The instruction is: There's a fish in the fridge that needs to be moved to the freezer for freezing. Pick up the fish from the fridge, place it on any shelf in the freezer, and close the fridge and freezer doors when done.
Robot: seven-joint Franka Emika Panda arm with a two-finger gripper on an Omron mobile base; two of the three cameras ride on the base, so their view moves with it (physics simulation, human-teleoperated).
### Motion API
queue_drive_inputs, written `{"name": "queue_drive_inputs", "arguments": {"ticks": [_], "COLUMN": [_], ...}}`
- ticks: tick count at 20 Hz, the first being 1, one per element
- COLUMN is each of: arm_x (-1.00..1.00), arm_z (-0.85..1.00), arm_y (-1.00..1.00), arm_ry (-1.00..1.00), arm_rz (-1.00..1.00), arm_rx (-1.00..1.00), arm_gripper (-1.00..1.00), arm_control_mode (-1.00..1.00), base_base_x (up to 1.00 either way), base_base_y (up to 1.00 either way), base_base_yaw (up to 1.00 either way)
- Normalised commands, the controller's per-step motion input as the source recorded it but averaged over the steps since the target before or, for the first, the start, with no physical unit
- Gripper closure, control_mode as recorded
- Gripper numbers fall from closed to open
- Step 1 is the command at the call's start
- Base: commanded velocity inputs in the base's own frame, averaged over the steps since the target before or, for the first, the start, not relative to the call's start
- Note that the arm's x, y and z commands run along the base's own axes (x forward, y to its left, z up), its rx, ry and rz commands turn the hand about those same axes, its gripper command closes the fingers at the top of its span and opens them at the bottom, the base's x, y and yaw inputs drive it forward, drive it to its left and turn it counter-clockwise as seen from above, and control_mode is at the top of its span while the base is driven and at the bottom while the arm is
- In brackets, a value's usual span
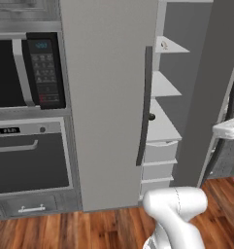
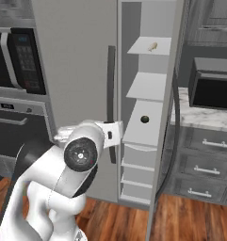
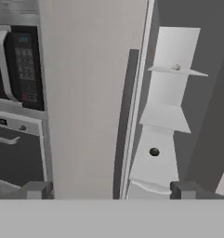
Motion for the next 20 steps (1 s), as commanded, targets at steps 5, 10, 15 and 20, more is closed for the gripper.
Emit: {"name": "queue_drive_inputs", "arguments": {"ticks": [5, 10, 15, 20], "arm_x": [-0.08, 0.0, 0.0, -0.03], "arm_z": [-0.19, -0.12, -0.17, -0.17], "arm_y": [-0.61, -0.54, -0.53, -0.52], "arm_ry": [-0.13, 0.0, 0.0, -0.03], "arm_rz": [0.11, 0.1, 0.14, 0.13], "arm_rx": [0.0, 0.0, 0.0, 0.0], "arm_gripper": [-1.0, -1.0, -1.0, -1.0], "arm_control_mode": [-1.0, -1.0, -1.0, -1.0], "base_base_x": [0.0, 0.0, 0.0, 0.0], "base_base_y": [0.0, 0.0, 0.0, 0.0], "base_base_yaw": [0.0, 0.0, 0.0, 0.0]}}
